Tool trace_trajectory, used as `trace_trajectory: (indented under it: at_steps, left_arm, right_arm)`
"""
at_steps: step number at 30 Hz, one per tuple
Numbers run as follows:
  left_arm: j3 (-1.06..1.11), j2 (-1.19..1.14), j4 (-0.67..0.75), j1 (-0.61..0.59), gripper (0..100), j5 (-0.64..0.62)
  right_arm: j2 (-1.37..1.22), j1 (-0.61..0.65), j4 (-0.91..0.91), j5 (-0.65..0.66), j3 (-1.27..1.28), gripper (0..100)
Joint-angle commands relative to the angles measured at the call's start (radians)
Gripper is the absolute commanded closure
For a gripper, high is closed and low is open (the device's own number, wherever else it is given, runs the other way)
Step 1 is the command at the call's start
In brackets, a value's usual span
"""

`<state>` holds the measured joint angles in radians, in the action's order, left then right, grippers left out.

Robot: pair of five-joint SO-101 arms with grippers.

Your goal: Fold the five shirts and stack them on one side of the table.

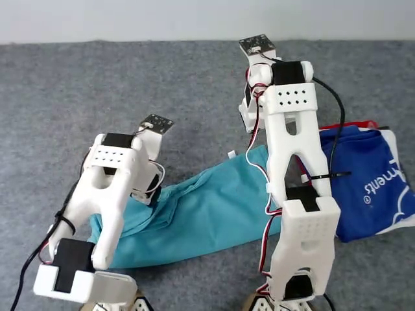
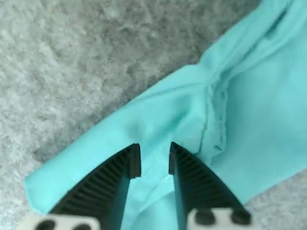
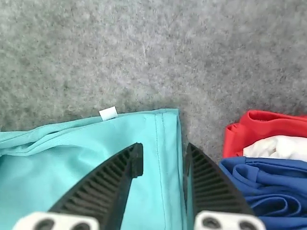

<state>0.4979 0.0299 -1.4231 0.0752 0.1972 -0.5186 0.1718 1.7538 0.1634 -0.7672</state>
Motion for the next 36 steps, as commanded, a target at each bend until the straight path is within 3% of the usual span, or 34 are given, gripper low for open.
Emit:
trace_trajectory:
  at_steps: [1,6,17,25,30,36]
  left_arm:
    - [-0.004,0.04,-0.015,0.049,89,-0.005]
    - [-0.002,-0.005,0.021,0.104,89,-0.005]
    - [-0.024,-0.158,0.091,0.1,89,-0.009]
    - [-0.142,0.097,-0.064,0.1,89,-0.003]
    - [-0.143,0.252,-0.13,0.098,89,0.058]
    - [-0.14,0.368,-0.169,0.098,89,0.072]
  right_arm:
    - [0.061,-0.007,0.042,0.008,-0.005,85.5]
    - [0.059,-0.007,0.042,0.008,-0.003,85.5]
    - [0.061,-0.007,0.042,0.009,-0.003,85.5]
    - [0.061,-0.008,0.042,0.015,0.037,85.3]
    - [0.059,-0.007,0.028,0.015,0.25,85.3]
    - [0.061,-0.067,-0.134,0.048,0.526,85.4]
